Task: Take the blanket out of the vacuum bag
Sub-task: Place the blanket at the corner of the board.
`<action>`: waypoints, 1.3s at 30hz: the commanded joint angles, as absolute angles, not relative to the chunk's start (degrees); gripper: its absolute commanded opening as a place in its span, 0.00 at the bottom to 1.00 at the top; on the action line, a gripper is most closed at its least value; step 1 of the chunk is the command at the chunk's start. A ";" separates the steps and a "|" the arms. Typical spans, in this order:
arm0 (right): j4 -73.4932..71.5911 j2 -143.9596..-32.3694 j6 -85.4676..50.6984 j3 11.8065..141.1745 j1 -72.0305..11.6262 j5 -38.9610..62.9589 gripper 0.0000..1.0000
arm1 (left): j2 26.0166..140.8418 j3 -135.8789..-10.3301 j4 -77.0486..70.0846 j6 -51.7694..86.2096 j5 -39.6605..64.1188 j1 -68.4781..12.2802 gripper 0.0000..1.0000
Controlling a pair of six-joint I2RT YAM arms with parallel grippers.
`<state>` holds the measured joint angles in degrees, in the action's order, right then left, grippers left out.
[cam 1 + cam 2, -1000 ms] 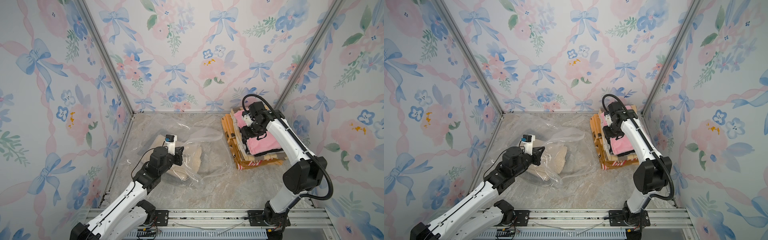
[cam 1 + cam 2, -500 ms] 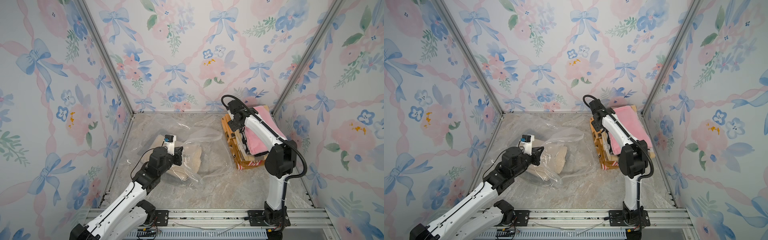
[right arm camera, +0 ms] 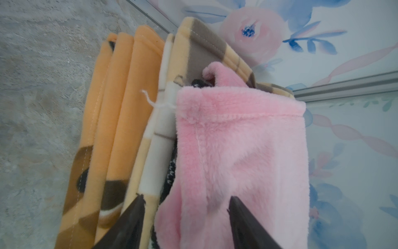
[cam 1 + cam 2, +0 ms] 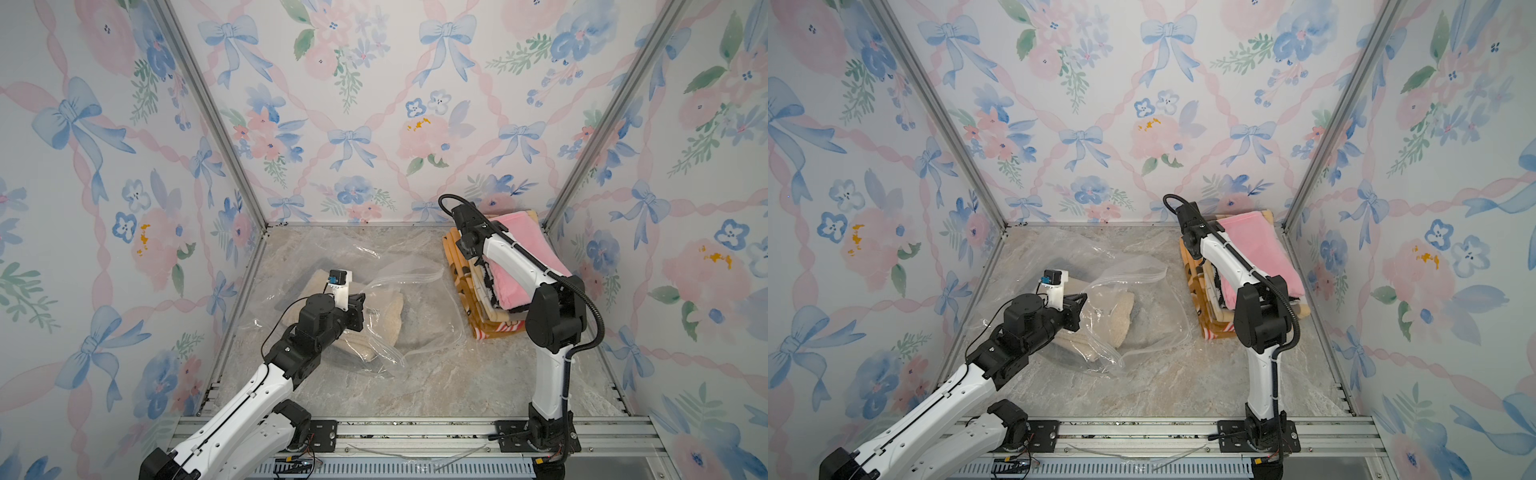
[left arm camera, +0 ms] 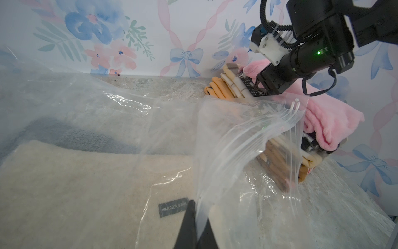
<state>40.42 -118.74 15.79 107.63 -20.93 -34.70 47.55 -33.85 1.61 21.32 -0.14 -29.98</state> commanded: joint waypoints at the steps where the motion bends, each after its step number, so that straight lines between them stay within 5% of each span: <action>1: 39.73 -118.56 16.70 107.72 -20.48 -36.06 0.53 | 47.47 -33.77 2.55 21.97 0.36 -29.57 0.00; 4: 39.97 -118.87 16.76 108.07 -20.39 -35.87 0.44 | 47.30 -33.89 2.85 21.97 0.47 -29.56 0.00; 13: 43.39 -120.39 16.35 109.87 -19.78 -34.76 0.45 | 46.83 -33.86 2.99 22.24 0.51 -29.48 0.00; 23: 44.91 -119.99 15.26 111.57 -19.50 -33.90 0.00 | 46.67 -34.07 3.16 22.24 0.51 -29.60 0.00; 39: 45.40 -114.27 7.50 117.86 -13.24 -22.44 0.00 | 46.93 -33.40 2.61 22.85 0.83 -29.54 0.00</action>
<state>43.55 -116.25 10.44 115.31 -14.76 -25.91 47.40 -33.85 1.80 21.78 -0.10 -29.93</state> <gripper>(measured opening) 0.048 0.048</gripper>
